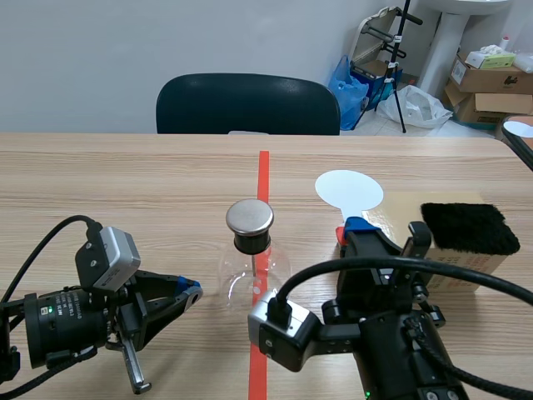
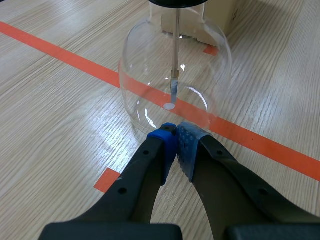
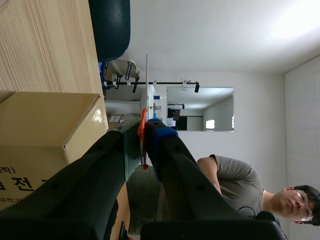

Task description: Do the electroscope experiment

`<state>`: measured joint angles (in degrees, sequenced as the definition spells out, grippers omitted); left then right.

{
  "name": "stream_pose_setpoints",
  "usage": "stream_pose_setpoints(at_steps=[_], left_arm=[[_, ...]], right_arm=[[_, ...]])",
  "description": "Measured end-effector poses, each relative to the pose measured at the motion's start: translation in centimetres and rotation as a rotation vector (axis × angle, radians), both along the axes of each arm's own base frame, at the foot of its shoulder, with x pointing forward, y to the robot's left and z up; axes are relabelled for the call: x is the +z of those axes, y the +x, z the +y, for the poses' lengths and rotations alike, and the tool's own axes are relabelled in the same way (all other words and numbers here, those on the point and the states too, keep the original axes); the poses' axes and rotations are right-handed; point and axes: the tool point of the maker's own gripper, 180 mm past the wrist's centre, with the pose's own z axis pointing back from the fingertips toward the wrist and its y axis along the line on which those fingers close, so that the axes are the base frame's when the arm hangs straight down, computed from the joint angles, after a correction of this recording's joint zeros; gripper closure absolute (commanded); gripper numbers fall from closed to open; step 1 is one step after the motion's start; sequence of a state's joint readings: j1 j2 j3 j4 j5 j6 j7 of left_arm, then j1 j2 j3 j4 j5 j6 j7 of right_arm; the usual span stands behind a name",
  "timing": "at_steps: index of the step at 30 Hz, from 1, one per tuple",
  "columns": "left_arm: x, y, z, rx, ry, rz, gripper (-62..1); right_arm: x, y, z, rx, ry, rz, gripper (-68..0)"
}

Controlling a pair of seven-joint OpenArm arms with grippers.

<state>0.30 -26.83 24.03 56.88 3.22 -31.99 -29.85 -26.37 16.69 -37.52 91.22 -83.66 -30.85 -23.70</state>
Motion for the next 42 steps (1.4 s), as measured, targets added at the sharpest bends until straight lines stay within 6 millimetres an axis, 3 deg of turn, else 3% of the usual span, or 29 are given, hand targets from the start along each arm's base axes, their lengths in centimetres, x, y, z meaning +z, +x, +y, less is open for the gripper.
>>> stream_pose_setpoints(at_steps=[22, 28, 36, 42], left_arm=[[0.3, 0.0, -0.1, -0.006, -0.004, -0.005, -2.9], [3.7, -1.1, -0.5, -0.053, -0.024, -0.086, -2.9], [7.1, -5.2, -0.4, -0.105, -0.026, -0.073, -2.9], [9.6, -7.2, -0.5, -0.083, -0.005, -0.073, -2.9]], right_arm=[[0.1, 0.0, -0.1, -0.007, 0.005, -0.006, -0.9], [0.7, 0.1, -0.9, 0.008, 0.015, -0.045, -0.9], [1.3, -1.2, -2.8, 0.037, 0.001, -0.106, -0.9], [1.0, -1.3, -4.4, 0.068, 0.028, -0.087, -0.9]])
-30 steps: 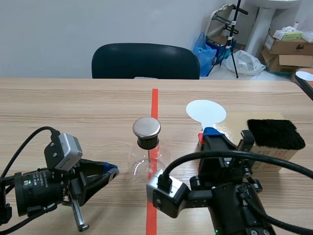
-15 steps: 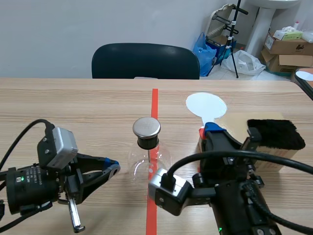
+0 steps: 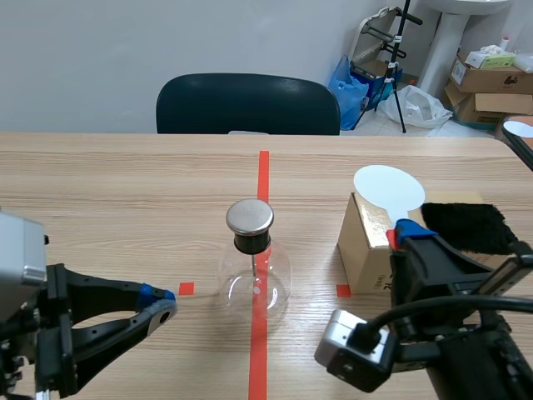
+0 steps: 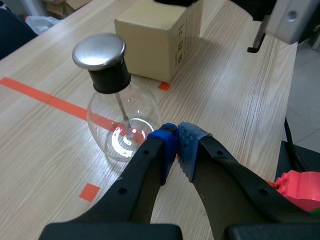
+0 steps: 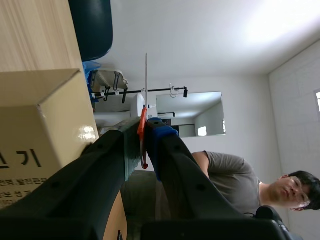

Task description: Do the electroscope experiment

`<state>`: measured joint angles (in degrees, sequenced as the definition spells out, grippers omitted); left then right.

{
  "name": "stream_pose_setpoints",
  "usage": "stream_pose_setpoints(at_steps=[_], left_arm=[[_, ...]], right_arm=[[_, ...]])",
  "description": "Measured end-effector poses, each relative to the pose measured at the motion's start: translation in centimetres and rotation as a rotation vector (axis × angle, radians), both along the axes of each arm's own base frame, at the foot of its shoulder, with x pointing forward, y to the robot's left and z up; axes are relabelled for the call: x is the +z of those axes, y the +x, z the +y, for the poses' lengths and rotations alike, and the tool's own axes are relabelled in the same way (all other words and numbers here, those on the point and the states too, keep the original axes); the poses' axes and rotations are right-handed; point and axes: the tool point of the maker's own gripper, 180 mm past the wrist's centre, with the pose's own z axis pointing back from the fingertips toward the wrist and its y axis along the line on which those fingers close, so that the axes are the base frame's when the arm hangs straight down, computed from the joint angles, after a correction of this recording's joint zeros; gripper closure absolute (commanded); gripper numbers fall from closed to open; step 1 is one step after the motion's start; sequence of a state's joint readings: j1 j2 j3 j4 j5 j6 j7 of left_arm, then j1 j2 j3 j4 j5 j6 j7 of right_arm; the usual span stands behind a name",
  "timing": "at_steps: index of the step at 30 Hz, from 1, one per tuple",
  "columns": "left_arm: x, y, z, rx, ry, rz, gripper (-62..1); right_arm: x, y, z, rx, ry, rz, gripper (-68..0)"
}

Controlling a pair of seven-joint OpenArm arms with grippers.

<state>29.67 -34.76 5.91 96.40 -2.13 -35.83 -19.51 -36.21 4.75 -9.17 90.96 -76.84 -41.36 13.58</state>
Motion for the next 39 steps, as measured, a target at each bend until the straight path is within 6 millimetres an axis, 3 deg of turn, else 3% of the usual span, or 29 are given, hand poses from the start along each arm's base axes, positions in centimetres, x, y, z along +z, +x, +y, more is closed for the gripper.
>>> stream_pose_setpoints(at_steps=[4, 9, 15, 17, 22, 25, 32, 39], left_arm=[[3.1, -1.5, -0.8, -0.004, -0.031, -0.021, -2.9], [6.3, -3.1, -1.7, -0.011, -0.072, -0.03, -2.9], [7.5, -4.4, -2.3, -0.021, -0.103, -0.006, -4.4], [7.5, -4.3, -2.3, -0.02, -0.103, -0.01, -12.8], [7.6, -3.9, -2.1, -0.006, -0.102, -0.025, -47.2], [7.9, -2.9, -1.6, 0.057, -0.121, -0.04, -61.3], [8.2, -2.4, -1.4, 0.082, -0.135, -0.044, -62.3], [8.2, -2.4, -1.3, 0.083, -0.135, -0.045, -62.3]], right_arm=[[-0.1, 0.1, -1.4, 0.003, -0.014, -0.005, -0.9], [-2.3, 0.1, -1.7, 0.015, -0.03, 0.045, -0.9], [-3.6, 1.4, -2.0, 0.027, -0.034, 0.054, -0.9], [-3.9, 1.6, -2.1, 0.035, -0.038, 0.057, -0.9], [-5.8, 1.4, -2.3, 0.042, -0.044, 0.105, -0.9], [-6.3, 1.4, -2.4, 0.039, -0.044, 0.117, -0.9], [-6.1, 1.7, -2.8, 0.045, -0.062, 0.108, -0.9], [-7.4, 1.5, -3.3, 0.043, -0.074, 0.142, -0.9]])
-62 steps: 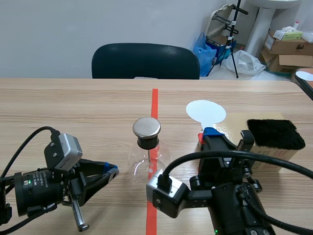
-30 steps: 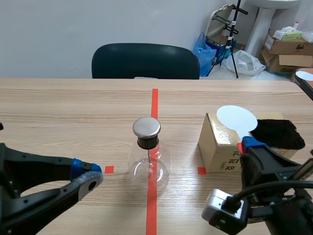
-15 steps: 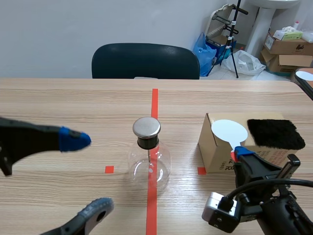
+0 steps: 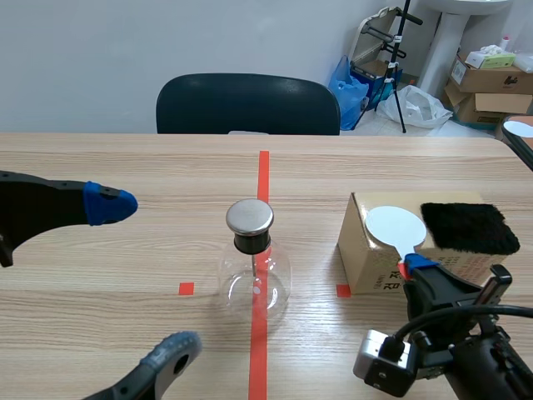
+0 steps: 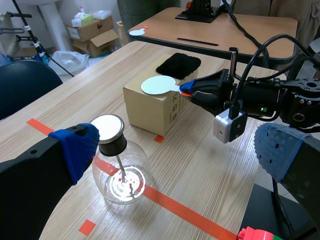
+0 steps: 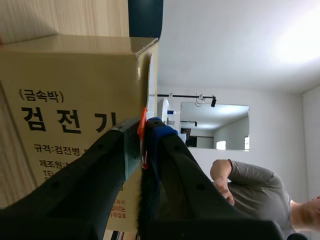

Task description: Do the electroscope experiment

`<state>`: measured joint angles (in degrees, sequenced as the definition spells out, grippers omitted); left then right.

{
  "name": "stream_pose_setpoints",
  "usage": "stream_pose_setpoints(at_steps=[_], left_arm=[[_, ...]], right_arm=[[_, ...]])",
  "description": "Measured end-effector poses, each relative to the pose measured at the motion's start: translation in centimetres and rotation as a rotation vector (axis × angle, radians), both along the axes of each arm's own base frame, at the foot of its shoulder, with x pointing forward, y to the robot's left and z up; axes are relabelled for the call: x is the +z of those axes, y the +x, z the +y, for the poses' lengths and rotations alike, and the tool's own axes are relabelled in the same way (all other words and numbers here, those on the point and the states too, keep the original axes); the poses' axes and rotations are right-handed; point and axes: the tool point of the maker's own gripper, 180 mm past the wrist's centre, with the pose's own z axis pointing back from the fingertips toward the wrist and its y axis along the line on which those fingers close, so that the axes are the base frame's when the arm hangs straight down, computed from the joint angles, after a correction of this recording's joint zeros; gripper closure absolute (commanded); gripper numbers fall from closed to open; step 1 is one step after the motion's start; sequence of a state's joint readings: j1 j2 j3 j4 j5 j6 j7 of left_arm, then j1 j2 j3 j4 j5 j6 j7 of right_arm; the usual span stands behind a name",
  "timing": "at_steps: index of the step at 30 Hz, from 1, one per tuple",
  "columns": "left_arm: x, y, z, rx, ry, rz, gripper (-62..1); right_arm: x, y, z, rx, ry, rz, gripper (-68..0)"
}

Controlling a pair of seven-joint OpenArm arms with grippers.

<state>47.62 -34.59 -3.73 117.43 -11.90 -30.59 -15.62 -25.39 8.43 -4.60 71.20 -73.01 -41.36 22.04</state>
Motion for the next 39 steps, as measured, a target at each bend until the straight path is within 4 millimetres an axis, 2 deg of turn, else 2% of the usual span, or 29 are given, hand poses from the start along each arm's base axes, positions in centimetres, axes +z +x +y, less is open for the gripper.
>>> stream_pose_setpoints(at_steps=[25, 27, 31, 37, 39], left_arm=[[0.0, 0.0, 0.0, 0.0, 0.001, 0.0, -62.3], [0.0, 0.0, 0.0, 0.0, 0.002, 0.0, -62.3], [0.0, 0.0, 0.0, 0.0, 0.002, 0.0, -62.3], [0.0, 0.0, 0.0, 0.0, 0.001, 0.0, -62.3], [0.0, 0.0, 0.0, 0.0, 0.001, 0.0, -62.3]], right_arm=[[0.1, 0.6, -0.9, -0.022, -0.015, -0.01, -0.9], [0.1, 0.6, -0.9, -0.022, -0.015, -0.01, -2.6], [0.1, 0.6, -1.0, -0.018, -0.022, -0.01, -15.6], [0.1, 0.6, -1.2, -0.017, -0.026, -0.01, -43.5], [0.2, 0.7, -1.3, -0.022, -0.02, -0.011, -54.8]])
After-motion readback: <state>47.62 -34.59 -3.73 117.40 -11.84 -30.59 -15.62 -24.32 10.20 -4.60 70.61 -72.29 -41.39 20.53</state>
